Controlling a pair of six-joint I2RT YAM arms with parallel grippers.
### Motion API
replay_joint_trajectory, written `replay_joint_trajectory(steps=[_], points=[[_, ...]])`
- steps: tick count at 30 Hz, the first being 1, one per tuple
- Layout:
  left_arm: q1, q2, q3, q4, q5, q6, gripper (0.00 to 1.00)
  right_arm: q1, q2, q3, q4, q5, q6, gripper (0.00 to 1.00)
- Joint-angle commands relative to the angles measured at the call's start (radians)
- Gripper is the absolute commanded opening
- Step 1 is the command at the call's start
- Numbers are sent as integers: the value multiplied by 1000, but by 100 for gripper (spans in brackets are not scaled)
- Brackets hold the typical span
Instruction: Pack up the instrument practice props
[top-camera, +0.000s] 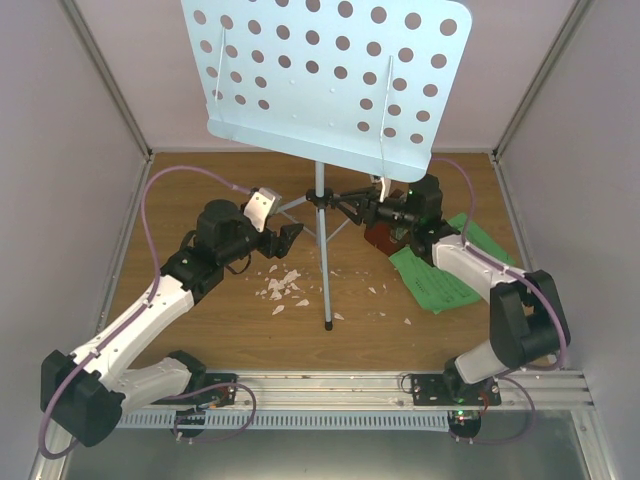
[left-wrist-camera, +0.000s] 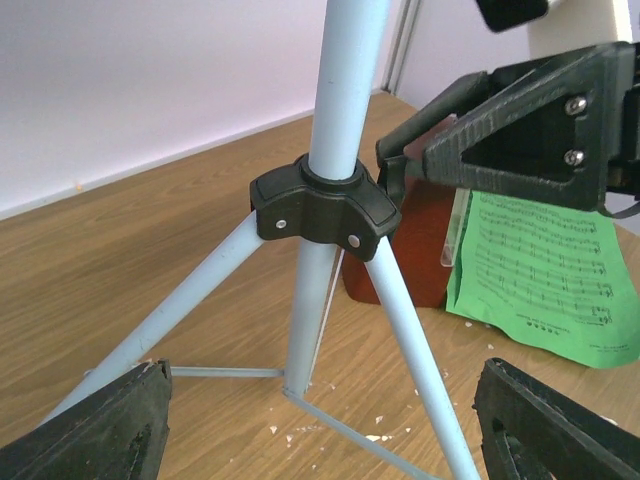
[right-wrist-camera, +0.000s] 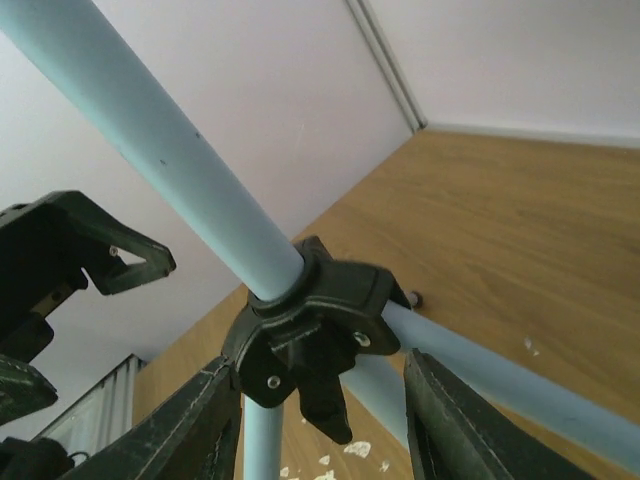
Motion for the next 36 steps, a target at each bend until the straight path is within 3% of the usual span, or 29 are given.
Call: replay_joint_trajectory(steps=[1,6,18,24,31,36], points=[[-4,-20,16,35,1,7,83,-2,24,52,-57,-91,-61,46],[-4,-15,17,34,4,7,83,-3,61,86,-64,-145,-135,39],[-4,-10,17,35,5,8,83,-3,83,79,-78,-173,-284,6],[-4,-9,17,34,3,9,83,7,52,34,-59,-86,-406,4],[-4,-8,17,35,6,8,83,96,-34,-41,-51,155,-699,3],[-4,-7,17,35,9,8,83,155,-95,-129,54,284,-865,4]])
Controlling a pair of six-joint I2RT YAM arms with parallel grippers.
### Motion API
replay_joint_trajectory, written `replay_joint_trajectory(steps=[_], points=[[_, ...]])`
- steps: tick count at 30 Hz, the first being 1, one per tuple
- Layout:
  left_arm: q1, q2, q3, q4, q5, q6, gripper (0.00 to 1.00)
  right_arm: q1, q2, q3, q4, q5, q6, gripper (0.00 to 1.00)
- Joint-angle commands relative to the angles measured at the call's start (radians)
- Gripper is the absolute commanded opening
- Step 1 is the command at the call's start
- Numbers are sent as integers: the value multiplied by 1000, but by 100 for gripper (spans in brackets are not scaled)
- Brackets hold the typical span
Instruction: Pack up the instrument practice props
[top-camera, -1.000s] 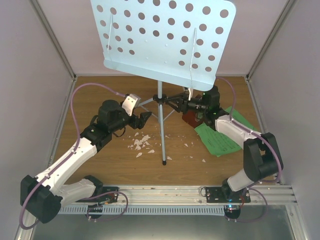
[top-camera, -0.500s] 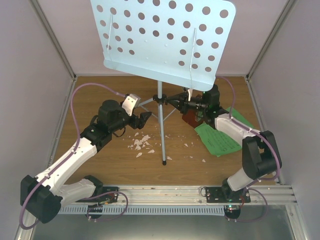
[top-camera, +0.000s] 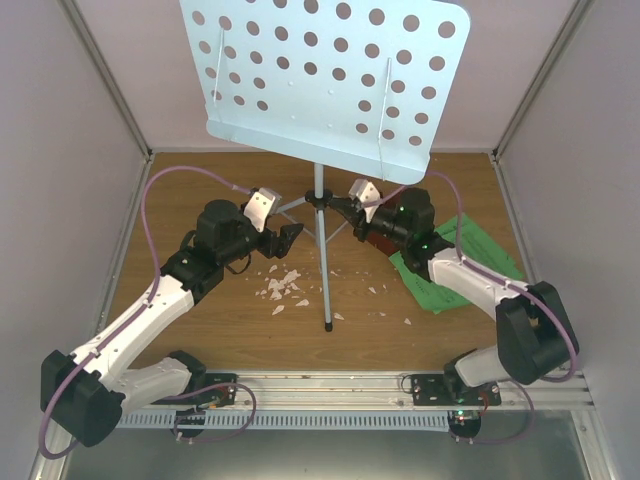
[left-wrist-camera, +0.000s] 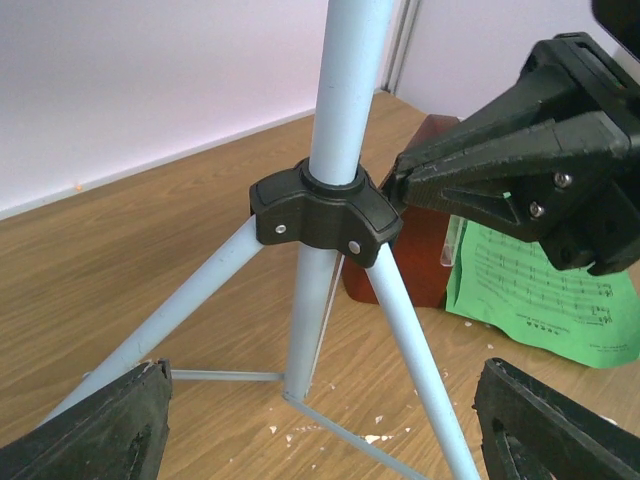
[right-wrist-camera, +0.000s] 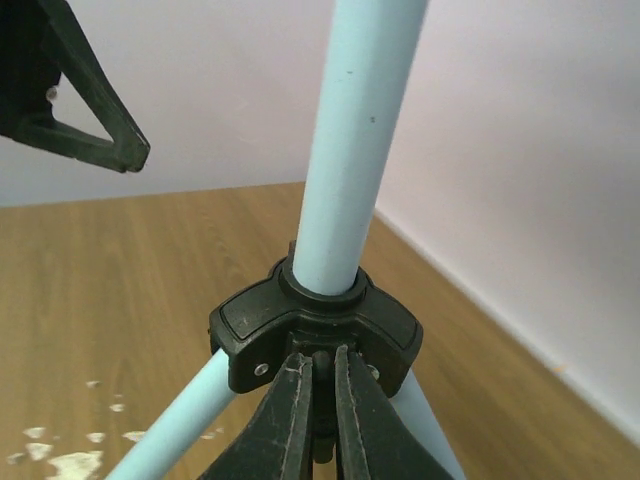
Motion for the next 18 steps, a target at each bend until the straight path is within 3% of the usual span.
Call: replay_joint_trajectory(steps=[1,10,14,16,18], points=[[-4,-6,17,35,8,8,83,68,-46,-79,51,123,-242,4],[-4,-5,17,35,4,9,83,152,-78,-166,153,365,-505,8],[-4,-3,17,35,6,9,83,155,-101,-199,231,373,-471,13],[-4,-4,15,35,4,10,83,154,-130,-208,253,351,-403,21],[-4,-7,15,35,2,12,83,153,-178,-214,266,307,-276,34]])
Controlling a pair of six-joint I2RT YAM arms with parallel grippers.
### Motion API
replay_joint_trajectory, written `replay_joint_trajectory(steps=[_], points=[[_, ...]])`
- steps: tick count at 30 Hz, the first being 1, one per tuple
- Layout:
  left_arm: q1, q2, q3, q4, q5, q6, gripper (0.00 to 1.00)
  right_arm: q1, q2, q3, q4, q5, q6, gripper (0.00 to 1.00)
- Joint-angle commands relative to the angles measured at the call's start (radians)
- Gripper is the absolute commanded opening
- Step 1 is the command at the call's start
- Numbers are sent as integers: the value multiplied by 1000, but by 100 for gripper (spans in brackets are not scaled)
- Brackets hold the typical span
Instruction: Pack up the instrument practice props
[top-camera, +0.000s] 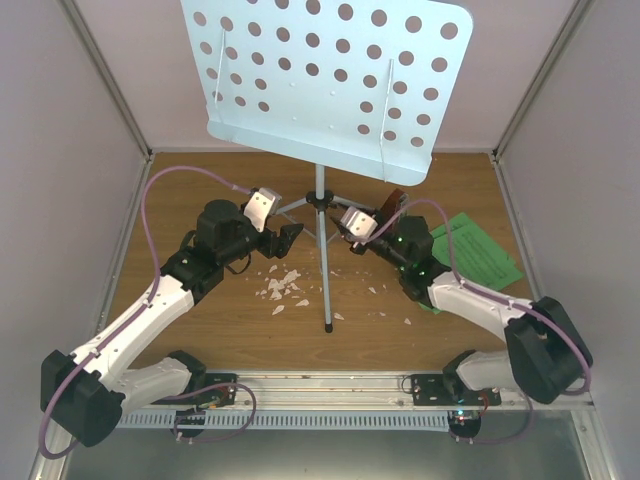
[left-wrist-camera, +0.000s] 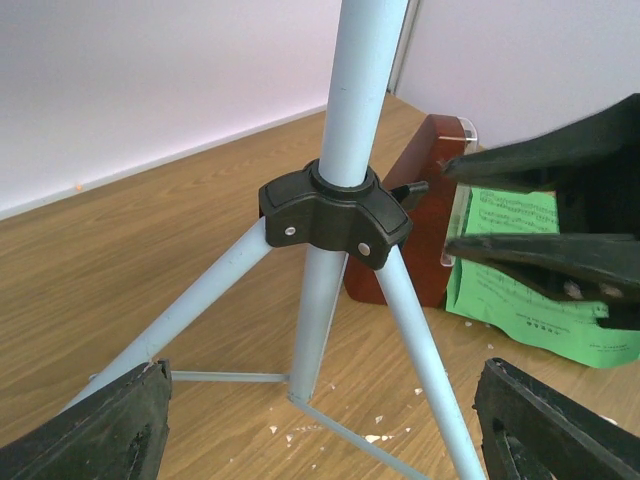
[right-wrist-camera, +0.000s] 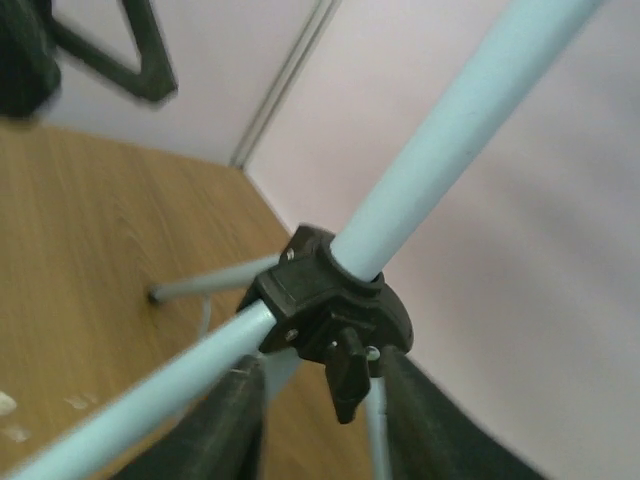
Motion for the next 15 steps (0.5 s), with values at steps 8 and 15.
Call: replay_joint_trajectory(steps=[8,15], points=[[-4,-13,16,35,-2,13,83,10,-181,-38,0,-120,915,54],[-4,-13,16,35,-2,13,83,15,-197,-7,-83,-64,1689,52]])
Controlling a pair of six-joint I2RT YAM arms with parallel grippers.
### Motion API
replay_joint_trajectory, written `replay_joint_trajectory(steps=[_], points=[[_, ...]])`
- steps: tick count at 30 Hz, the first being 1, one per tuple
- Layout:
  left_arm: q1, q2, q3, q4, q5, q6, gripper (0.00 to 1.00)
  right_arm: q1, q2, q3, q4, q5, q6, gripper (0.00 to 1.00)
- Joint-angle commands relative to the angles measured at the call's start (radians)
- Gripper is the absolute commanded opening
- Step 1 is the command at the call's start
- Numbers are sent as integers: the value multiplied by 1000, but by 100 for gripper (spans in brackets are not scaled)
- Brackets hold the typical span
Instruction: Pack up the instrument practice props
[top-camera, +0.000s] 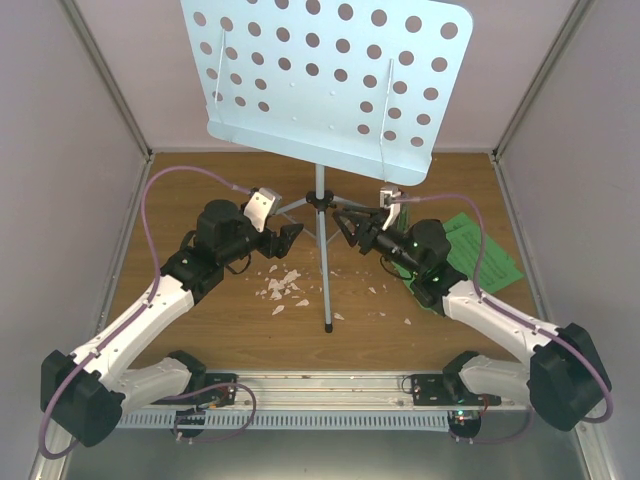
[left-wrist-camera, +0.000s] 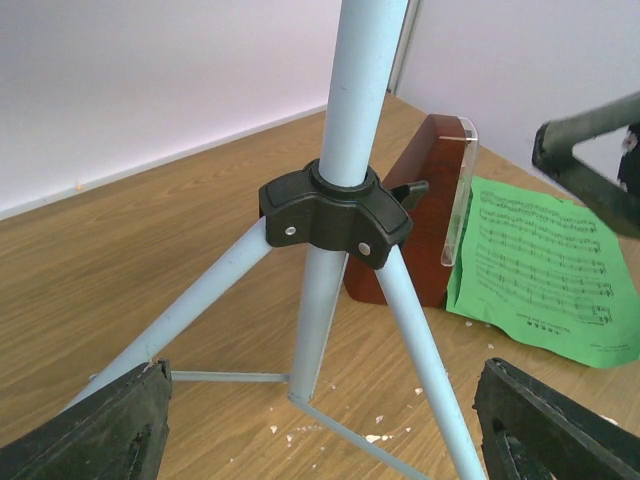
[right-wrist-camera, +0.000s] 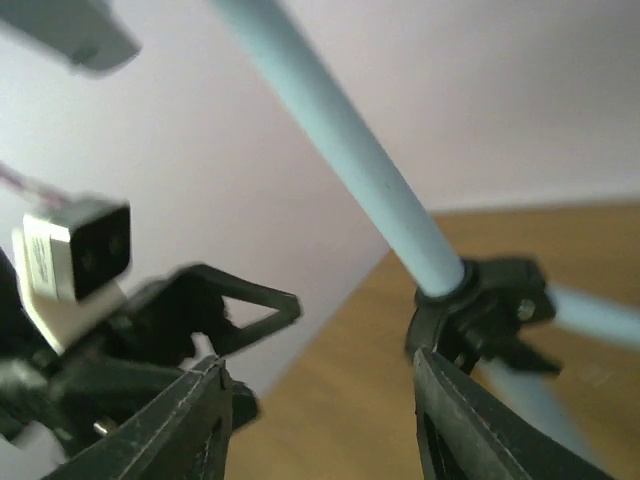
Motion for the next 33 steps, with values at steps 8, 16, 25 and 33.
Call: replay_joint_trajectory(steps=[8,16,25,33], points=[[-4,-21,14,36,5,10,83,8,24,35,-72,69,984,53],[-4,-24,14,36,12,8,83,6,99,182,-343,88,1122,53],[-4,-26,14,36,19,7,83,-5,195,300,-527,52,1176,50],[-4,-31,14,36,18,8,83,-11,217,316,-535,87,1172,48]])
